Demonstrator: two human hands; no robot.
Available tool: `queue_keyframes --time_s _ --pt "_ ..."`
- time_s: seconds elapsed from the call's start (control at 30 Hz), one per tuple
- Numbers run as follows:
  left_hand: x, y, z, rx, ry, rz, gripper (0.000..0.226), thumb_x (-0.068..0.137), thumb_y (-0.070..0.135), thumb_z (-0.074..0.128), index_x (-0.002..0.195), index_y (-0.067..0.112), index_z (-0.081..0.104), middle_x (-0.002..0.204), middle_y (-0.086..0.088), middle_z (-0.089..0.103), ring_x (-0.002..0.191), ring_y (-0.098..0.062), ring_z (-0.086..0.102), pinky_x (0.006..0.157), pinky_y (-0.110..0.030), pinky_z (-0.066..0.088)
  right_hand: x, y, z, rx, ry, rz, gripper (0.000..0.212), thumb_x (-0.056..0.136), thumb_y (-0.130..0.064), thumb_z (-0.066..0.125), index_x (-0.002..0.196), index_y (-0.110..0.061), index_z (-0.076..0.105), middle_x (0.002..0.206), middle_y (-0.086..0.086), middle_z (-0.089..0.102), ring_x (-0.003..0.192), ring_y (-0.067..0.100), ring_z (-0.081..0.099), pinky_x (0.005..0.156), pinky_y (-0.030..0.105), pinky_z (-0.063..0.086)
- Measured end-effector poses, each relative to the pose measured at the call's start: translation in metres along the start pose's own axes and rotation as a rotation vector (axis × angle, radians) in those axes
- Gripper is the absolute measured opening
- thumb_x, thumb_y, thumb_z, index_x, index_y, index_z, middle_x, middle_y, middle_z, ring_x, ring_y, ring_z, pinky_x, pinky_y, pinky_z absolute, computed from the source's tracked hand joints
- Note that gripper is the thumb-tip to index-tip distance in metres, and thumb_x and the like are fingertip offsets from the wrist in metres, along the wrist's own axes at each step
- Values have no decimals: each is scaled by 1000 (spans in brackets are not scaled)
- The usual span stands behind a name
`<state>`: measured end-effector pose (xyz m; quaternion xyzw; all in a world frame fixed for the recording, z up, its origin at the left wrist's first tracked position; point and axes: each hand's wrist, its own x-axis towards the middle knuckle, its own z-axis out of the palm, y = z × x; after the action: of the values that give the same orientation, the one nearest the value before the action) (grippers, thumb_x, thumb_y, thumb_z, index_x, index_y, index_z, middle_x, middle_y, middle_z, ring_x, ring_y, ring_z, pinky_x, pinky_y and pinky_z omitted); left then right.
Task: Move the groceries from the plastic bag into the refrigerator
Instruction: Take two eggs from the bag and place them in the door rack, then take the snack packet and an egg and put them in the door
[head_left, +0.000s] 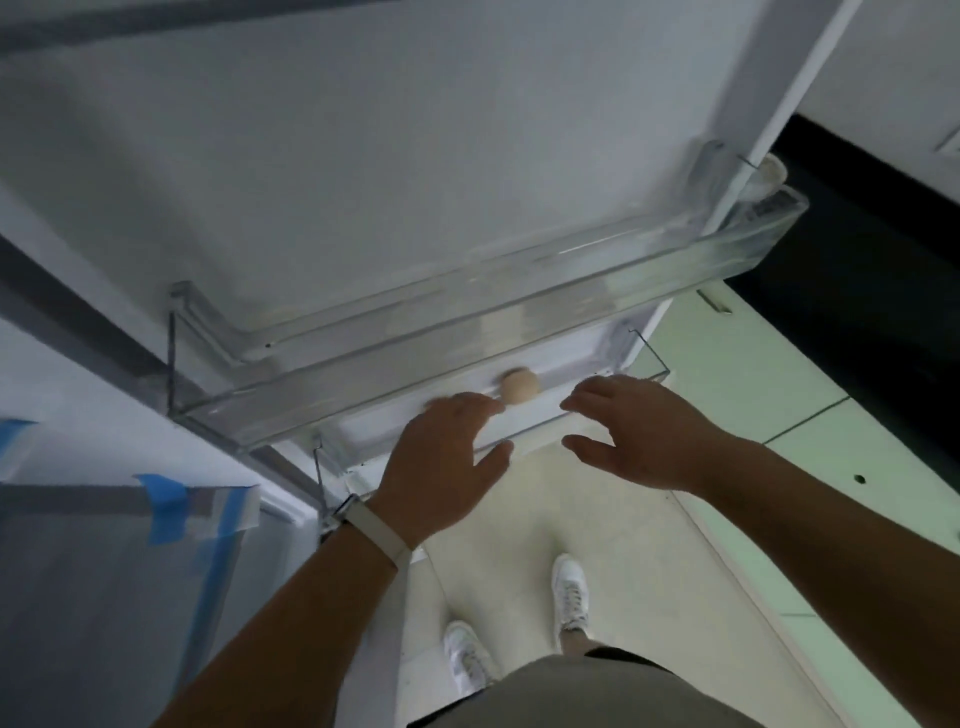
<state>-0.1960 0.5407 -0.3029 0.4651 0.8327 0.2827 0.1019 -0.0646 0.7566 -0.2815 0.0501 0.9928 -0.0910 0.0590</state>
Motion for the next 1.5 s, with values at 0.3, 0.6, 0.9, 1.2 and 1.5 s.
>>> queue_keyframes --time_s 0.3,0.6,0.9,1.2,1.5 --pt "18 50 34 94 -57 209 50 88 46 50 125 16 63 126 -7 65 117 -25 60 96 -43 50 -74 15 -1 -35 19 230 54 90 -54 38 121 -19 64 115 3 67 99 27 63 78 40 52" --pt "36 162 89 236 -119 385 52 91 50 46 129 18 61 132 -6 62 123 -26 56 103 -44 47 -189 62 -22 -46 80 419 55 92 -53 32 121 -19 64 117 4 66 99 28 63 81 39 51" --pt "30 345 183 320 -235 670 53 94 52 40 137 24 53 145 1 50 137 -20 41 111 -39 30 -394 132 -21 -36 165 734 51 98 -54 35 141 -29 46 144 -5 47 132 21 43 110 37 33" --pt "-7 507 274 232 -334 957 53 93 52 38 131 23 60 139 2 55 132 -19 46 108 -38 36 -577 138 -7 30 274 1041 51 93 -56 36 128 -26 58 128 -3 57 116 23 54 99 39 43" --pt "-57 628 345 155 -474 1326 51 93 50 42 128 19 63 131 0 61 126 -20 51 100 -39 42 -713 92 12 88 358 1433 59 90 -59 25 124 -25 59 123 -3 60 109 25 58 93 41 48"
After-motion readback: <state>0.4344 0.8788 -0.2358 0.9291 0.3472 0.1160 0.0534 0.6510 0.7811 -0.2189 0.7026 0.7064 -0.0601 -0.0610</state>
